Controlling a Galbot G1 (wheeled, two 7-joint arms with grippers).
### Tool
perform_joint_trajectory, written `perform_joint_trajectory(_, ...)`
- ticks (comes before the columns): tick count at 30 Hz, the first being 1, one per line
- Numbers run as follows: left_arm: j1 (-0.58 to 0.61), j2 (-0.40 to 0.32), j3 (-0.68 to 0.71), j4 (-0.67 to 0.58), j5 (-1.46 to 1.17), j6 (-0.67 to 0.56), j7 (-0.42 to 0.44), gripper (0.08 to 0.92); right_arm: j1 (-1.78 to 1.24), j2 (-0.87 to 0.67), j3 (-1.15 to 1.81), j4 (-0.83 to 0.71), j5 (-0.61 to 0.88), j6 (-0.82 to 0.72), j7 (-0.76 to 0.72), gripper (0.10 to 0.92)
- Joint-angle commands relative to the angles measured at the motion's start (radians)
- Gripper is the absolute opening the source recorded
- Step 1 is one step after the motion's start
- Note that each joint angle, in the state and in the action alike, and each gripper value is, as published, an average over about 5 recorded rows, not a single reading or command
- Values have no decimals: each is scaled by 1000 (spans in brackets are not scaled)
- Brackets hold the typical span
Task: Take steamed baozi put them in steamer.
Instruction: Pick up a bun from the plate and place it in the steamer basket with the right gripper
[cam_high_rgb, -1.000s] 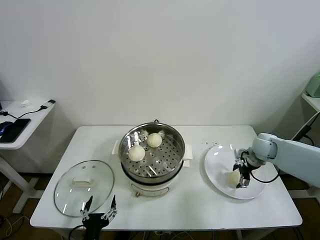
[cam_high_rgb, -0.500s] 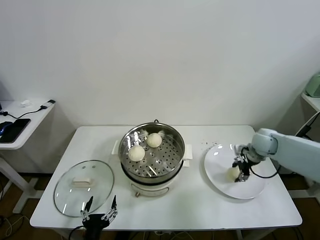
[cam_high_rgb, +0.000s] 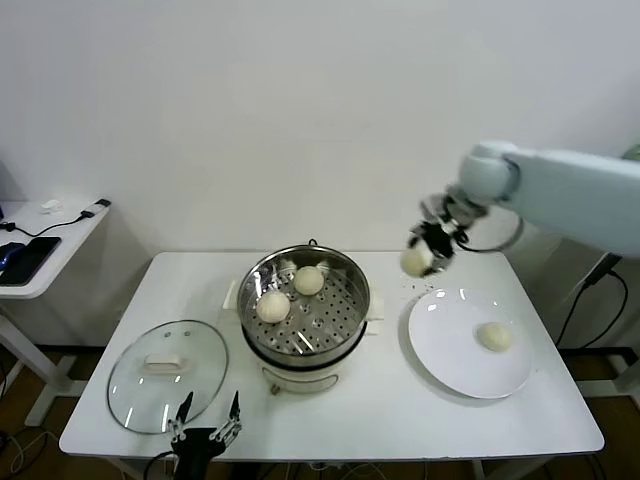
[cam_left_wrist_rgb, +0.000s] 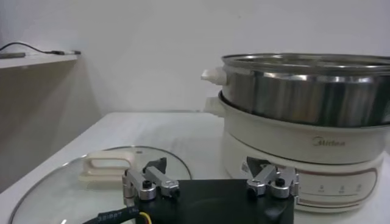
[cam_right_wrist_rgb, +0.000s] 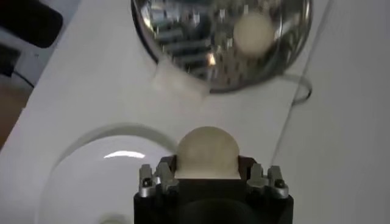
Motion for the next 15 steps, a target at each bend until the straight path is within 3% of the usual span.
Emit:
perform_joint_trajectory(1, 0, -2, 0, 3, 2, 0, -1, 823, 148, 297, 86, 158, -21, 279, -74, 653)
perform_joint_trajectory(7, 2, -5, -2, 13, 2, -3, -7, 823, 10, 368, 102, 188, -203, 439, -81, 653)
perform_joint_trajectory(15, 10, -5, -7, 13, 3, -4, -7, 823, -195, 410, 95, 71, -386, 554, 10, 652)
